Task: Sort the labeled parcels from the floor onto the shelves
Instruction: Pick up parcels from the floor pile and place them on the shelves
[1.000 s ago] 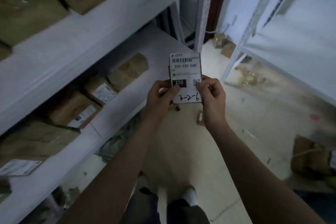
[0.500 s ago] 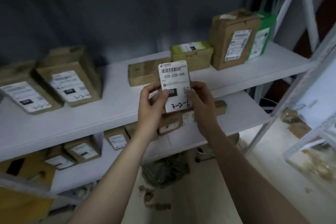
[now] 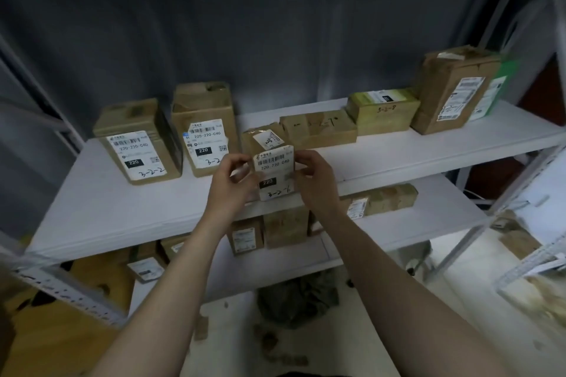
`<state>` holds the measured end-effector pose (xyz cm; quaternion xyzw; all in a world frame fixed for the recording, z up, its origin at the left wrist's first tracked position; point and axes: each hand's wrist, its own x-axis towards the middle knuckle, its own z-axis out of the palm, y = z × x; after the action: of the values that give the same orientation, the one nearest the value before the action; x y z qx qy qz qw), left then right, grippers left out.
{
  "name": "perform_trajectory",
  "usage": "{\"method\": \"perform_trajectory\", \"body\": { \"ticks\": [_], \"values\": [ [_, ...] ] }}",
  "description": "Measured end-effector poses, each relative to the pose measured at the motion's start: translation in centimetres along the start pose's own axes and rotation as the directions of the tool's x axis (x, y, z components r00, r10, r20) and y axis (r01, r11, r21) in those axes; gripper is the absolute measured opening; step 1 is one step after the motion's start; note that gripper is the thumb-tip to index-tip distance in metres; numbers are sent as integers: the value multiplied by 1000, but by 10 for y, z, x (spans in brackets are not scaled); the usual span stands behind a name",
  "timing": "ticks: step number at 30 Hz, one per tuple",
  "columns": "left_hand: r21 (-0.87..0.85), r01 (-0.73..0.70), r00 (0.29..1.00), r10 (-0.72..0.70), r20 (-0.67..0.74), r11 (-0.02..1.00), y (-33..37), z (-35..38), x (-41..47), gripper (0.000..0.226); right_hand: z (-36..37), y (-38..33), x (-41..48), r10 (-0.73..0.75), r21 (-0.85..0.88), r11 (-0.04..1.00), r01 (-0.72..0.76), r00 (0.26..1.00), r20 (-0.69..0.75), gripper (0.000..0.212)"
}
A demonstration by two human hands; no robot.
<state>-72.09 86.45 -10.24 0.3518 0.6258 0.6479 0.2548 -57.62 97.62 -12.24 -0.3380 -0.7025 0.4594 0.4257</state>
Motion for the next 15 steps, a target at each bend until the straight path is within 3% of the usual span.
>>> {"method": "perform_trajectory", "body": {
  "ticks": [3,7,9,11,15],
  "values": [
    [96,9,996,-17,85,995,-8,-11,9,34,14,8,-3,70,-35,997,-73,994,-79,33],
    [127,36,981,-59,184,991,-13,-18,14,49,27,11,-13,187,134,978,-162,961,-203,21],
    [131,56,975,-82,207,990,-15,-19,16,52,30,11,-20,178,175,976,-131,940,-291,12],
    [117,60,971,-85,222,991,-19,-18,17,56,32,8,-27,104,219,974,-57,972,-209,15],
    [112,44,969,-70,239,993,-21,-15,18,66,41,9,-22,79,223,971,-89,995,56,24]
  ]
}}
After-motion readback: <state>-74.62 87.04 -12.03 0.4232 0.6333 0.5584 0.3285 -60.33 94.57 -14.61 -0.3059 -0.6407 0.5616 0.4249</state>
